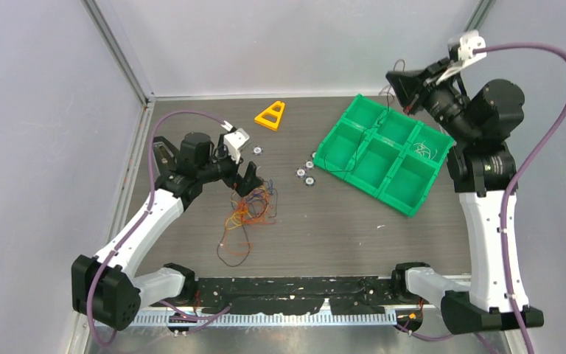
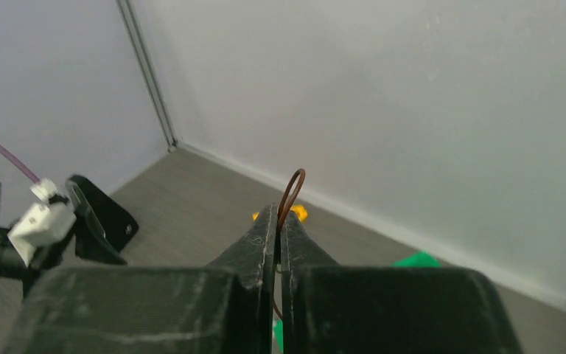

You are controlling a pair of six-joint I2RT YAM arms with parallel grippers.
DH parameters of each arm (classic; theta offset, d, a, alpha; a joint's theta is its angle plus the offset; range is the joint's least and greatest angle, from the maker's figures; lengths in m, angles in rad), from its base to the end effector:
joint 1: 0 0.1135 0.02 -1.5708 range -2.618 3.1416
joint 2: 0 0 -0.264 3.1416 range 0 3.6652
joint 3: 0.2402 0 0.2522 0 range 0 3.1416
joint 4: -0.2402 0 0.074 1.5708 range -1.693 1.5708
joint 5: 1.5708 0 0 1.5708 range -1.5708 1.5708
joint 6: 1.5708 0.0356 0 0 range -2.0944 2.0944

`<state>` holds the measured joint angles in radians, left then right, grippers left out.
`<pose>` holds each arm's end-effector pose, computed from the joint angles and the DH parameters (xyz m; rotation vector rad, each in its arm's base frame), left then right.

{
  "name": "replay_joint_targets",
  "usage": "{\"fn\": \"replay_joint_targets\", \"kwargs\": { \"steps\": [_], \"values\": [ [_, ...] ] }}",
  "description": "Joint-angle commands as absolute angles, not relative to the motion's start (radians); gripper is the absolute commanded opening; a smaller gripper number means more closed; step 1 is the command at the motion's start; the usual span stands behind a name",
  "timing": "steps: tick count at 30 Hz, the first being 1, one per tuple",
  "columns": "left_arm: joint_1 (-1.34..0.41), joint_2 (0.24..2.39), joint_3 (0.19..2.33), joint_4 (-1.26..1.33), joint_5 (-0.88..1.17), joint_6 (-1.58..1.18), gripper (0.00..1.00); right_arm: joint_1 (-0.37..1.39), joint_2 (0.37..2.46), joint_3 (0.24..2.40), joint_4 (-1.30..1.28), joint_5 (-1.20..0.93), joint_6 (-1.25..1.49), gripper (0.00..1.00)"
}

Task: Untangle the cables

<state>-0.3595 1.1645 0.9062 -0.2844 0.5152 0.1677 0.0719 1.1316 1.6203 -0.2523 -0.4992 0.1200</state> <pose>0.2351 -0.1071 0.2972 0.8407 1.9276 -0.6579 0.1965 0.0312 0.5451 -0.3934 1.3236 0.4932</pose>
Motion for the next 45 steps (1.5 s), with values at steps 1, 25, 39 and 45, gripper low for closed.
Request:
{"fn": "replay_joint_targets", "kwargs": {
  "steps": [1, 25, 39, 45],
  "values": [
    [-0.359, 1.115, 0.947, -0.334, 0.574, 0.148, 1.0, 0.037, 1.009, 1.516, -0.382, -0.481, 0.008, 0.05],
    [-0.359, 1.035, 0.905, -0.284, 0.509, 0.13, 1.0, -0.177, 1.065, 1.267, -0.43, -0.241, -0.4, 0.06],
    [-0.359, 1.057, 0.892, -0.291, 0.438, 0.117, 1.0, -0.191, 1.245, 1.024, -0.482, -0.441, -0.641, 0.05],
    [-0.359, 1.073, 0.916, -0.314, 0.429, 0.118, 1.0, -0.194, 1.388, 1.044, -0.601, -0.452, -0.759, 0.37]
  ]
}}
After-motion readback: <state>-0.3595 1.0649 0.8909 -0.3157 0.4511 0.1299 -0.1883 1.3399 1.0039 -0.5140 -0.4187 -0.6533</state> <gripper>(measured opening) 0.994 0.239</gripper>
